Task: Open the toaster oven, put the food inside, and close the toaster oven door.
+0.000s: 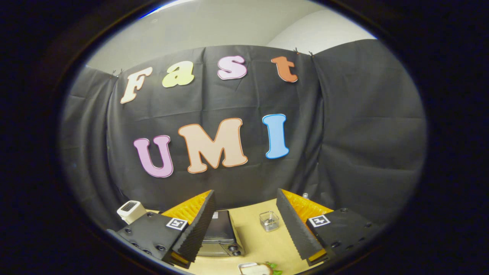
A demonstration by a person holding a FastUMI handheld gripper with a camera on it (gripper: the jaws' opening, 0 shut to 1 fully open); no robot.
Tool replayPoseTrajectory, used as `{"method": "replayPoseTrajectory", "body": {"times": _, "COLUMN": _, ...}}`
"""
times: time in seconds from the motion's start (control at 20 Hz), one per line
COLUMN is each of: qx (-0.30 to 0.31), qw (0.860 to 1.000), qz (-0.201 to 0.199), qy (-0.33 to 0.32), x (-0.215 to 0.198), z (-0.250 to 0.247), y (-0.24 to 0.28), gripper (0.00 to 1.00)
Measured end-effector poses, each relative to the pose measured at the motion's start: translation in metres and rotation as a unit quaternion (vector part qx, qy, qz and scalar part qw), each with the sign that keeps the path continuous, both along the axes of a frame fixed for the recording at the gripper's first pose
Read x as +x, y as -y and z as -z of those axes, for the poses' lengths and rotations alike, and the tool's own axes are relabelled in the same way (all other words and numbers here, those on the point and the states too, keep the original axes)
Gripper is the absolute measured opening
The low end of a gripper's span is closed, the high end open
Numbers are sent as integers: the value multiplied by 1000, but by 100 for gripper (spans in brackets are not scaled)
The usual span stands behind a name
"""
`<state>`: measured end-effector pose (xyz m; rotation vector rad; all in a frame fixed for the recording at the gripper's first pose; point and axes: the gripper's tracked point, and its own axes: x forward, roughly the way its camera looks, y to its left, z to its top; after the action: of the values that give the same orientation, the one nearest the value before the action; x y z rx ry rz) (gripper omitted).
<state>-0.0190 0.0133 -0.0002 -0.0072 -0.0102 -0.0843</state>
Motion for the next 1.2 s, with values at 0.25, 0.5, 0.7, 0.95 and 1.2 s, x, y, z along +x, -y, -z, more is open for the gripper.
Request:
{"method": "replayPoseTrajectory", "body": {"times": 0.25, "qx": -12, "qw": 1000, "qz": 7, "qy": 4, "x": -12, "z": -15, "y": 9, "gripper": 99}}
{"method": "replayPoseTrajectory", "body": {"times": 0.5, "qx": -27, "qw": 999, "qz": 6, "qy": 18, "x": -19, "z": -14, "y": 0, "gripper": 99}}
{"method": "replayPoseTrajectory", "body": {"times": 0.7, "qx": -1, "qw": 1000, "qz": -19, "qy": 4, "x": -11, "z": 37, "y": -33, "gripper": 99}}
{"method": "replayPoseTrajectory", "body": {"times": 0.95, "qx": 18, "qw": 998, "qz": -57, "qy": 3, "x": 3, "z": 108, "y": -95, "gripper": 99}}
{"method": "replayPoseTrajectory", "body": {"times": 1.2, "qx": -9, "qw": 994, "qz": -100, "qy": -43, "x": 25, "z": 194, "y": -158, "gripper": 99}}
